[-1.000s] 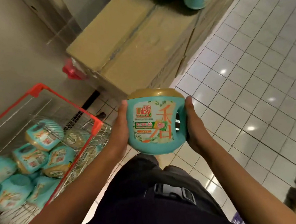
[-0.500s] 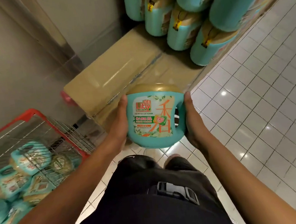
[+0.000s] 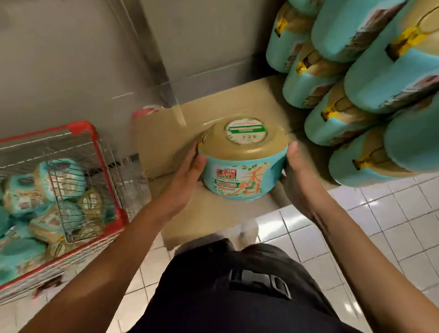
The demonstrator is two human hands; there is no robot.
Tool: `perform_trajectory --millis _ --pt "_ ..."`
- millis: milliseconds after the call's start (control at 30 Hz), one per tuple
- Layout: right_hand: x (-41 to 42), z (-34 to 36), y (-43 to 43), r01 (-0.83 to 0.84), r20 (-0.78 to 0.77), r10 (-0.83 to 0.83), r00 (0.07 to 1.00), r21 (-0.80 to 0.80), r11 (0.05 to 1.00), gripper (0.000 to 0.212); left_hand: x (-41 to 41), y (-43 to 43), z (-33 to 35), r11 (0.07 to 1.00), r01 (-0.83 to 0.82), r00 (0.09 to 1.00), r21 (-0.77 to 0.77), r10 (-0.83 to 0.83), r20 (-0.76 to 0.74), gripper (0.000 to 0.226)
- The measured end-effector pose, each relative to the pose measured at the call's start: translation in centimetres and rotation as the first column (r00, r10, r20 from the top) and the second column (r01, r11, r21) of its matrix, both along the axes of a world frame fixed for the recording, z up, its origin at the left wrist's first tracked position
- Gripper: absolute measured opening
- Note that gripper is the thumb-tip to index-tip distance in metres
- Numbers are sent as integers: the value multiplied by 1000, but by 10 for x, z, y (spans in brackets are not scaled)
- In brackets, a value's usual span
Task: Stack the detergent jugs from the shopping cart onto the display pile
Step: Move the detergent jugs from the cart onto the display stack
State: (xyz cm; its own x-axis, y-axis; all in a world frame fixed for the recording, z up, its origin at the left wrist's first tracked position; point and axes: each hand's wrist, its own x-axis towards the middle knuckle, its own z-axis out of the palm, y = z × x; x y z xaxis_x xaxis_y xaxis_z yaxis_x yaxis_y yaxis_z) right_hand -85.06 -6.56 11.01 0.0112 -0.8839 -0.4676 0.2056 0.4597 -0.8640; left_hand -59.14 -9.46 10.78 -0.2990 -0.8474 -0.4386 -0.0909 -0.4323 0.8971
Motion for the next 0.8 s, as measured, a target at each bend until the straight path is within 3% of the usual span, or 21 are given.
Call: perform_trajectory --millis 133,233,267,400,633,800 --pt "-25 -10 -18 -117 6 117 993 -5 993 39 -2 9 -6 992 -21 999 -121 24 26 60" --pt "-34 -16 -22 -106 -49 105 993 -26 994 59 -10 20 -10 980 -25 997 -196 39 69 58" --pt "-32 -16 -22 -103 -50 103 993 -2 995 57 -14 21 -10 977 -32 996 -209 49 76 59" --pt "-17 -12 -34 27 44 -33 999 127 991 40 -30 13 -10 966 -90 991 -241 110 72 61" --pt "-11 -2 -85 168 90 -187 978 181 969 56 -50 -39 -6 949 -111 988 -296 138 70 66" --pt "6 9 -125 227 148 -255 955 186 956 68 -59 -85 -3 946 -185 977 -268 205 50 57"
